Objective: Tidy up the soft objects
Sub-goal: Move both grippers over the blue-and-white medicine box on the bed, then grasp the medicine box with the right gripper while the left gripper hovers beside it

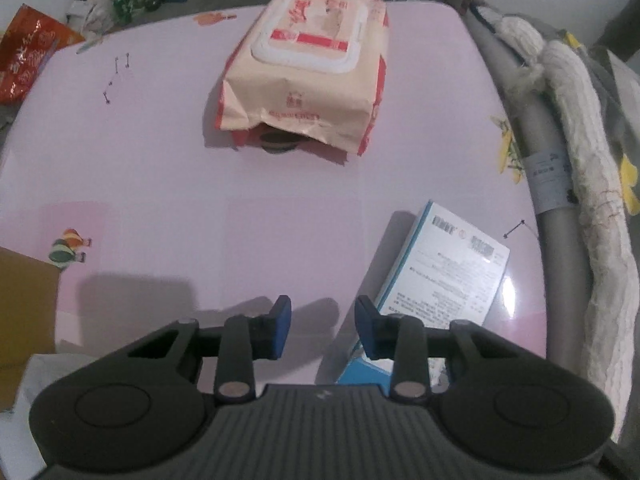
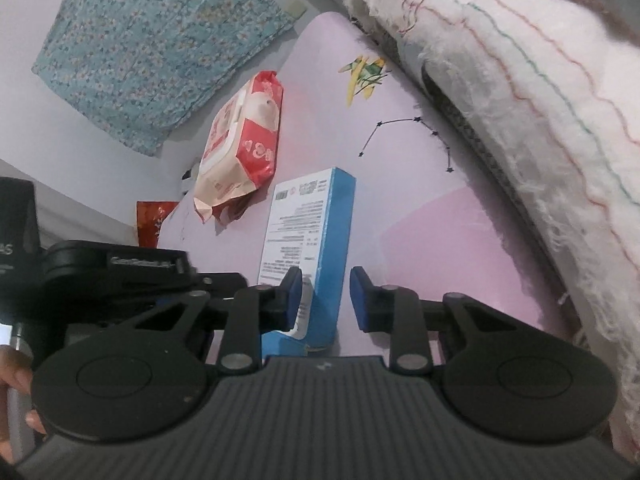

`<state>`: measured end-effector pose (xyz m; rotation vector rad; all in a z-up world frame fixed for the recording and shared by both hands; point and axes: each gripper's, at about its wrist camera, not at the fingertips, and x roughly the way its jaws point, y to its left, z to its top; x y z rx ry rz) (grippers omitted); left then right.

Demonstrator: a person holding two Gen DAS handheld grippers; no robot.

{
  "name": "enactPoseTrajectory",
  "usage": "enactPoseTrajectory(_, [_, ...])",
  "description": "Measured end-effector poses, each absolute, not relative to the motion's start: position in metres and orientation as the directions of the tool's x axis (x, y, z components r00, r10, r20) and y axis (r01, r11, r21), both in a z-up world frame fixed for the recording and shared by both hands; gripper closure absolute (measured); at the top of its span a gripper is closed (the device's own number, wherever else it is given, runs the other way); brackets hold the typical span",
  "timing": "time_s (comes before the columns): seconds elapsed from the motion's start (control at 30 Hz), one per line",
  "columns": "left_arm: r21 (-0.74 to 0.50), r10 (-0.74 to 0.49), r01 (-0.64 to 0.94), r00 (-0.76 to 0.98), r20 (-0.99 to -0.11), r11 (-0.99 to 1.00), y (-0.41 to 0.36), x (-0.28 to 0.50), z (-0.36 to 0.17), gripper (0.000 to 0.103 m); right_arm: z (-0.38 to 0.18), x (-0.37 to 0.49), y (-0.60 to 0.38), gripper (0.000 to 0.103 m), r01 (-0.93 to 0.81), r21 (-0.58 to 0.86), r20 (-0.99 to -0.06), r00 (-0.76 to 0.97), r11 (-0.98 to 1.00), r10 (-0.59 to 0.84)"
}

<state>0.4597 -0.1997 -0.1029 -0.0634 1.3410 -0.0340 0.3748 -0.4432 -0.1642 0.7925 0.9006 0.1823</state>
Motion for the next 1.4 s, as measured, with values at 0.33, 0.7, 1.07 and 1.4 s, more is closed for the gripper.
enactPoseTrajectory(0.33, [0.015,0.009,0.062,0.097,-0.995,0.998,-0.232,0.437,-0.118,0.083,-0.159,0.37,-0.438,0.074,0.166,0.652,-0.676,0.57,0.74,0.468])
enactPoseTrajectory(0.7, [-0.002,-0.001,0.124,-0.01,-1.0,0.992,-0.261,0.345,-0.117,0.084,-0.144,0.287,-0.453,0.073,0.175,0.574,-0.753,0.497,0.8,0.431])
enactPoseTrajectory(1.07, [-0.151,-0.159,0.167,0.037,-0.987,0.974,-0.258,0.212,-0.112,0.082,-0.129,0.179,-0.462,0.06,0.131,0.499,-0.787,0.481,0.857,0.385])
enactPoseTrajectory(1.4, [-0.288,-0.356,0.323,0.175,-0.918,0.901,-0.211,0.112,-0.102,0.05,-0.125,0.09,-0.443,0.055,0.065,0.491,-0.766,0.508,0.869,0.395])
